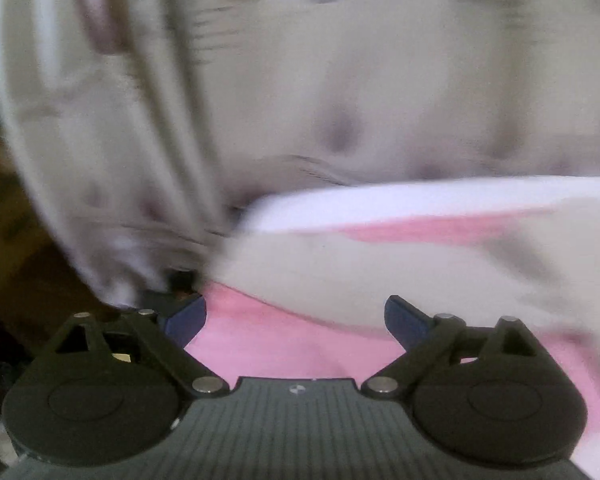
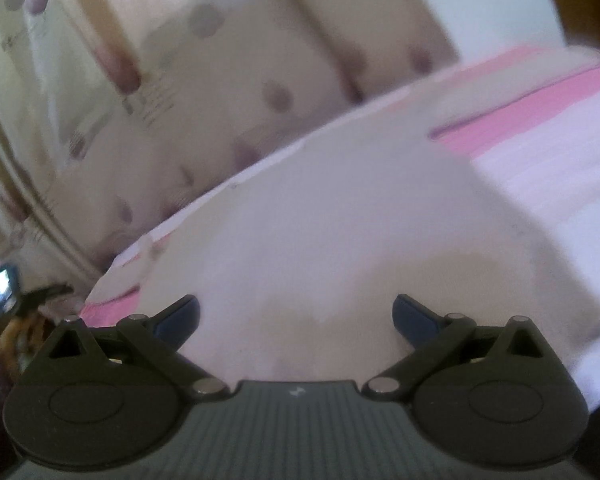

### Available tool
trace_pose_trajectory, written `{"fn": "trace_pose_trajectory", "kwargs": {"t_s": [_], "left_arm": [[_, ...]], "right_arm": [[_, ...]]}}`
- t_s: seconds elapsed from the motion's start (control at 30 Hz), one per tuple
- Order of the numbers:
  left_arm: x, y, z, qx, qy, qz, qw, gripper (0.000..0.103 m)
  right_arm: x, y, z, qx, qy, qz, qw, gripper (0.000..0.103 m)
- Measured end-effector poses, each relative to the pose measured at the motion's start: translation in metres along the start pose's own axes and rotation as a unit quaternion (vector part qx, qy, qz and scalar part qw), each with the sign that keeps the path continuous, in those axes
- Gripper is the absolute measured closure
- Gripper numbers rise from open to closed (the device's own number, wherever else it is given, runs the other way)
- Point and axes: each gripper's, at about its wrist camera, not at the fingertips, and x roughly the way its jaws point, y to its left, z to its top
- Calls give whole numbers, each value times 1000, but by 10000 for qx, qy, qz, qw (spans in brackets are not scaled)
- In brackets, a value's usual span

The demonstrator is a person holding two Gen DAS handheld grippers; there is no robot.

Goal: Fold small clothes

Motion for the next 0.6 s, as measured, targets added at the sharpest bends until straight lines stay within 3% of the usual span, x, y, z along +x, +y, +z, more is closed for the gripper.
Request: {"fn": "trace_pose_trajectory", "kwargs": {"t_s": [0.17, 0.33, 0.47, 0.6], "left_arm": [[-51, -60, -46, -382, 93, -1258, 9913, 8], [-80, -106, -77, -432, 341, -1668, 9844, 9], [-97, -121, -94, -299, 607, -2019, 9771, 9], [-116, -118, -109, -151, 745, -2129, 9741, 9]], "right_arm": [[-33, -41, 12, 70, -378, -428, 9983, 0], [-52, -79, 13, 408, -362, -619, 9966, 0], [-52, -90, 6, 268, -191, -619, 9975, 0], [-41, -93, 5, 93, 39, -436, 9990, 0]]}}
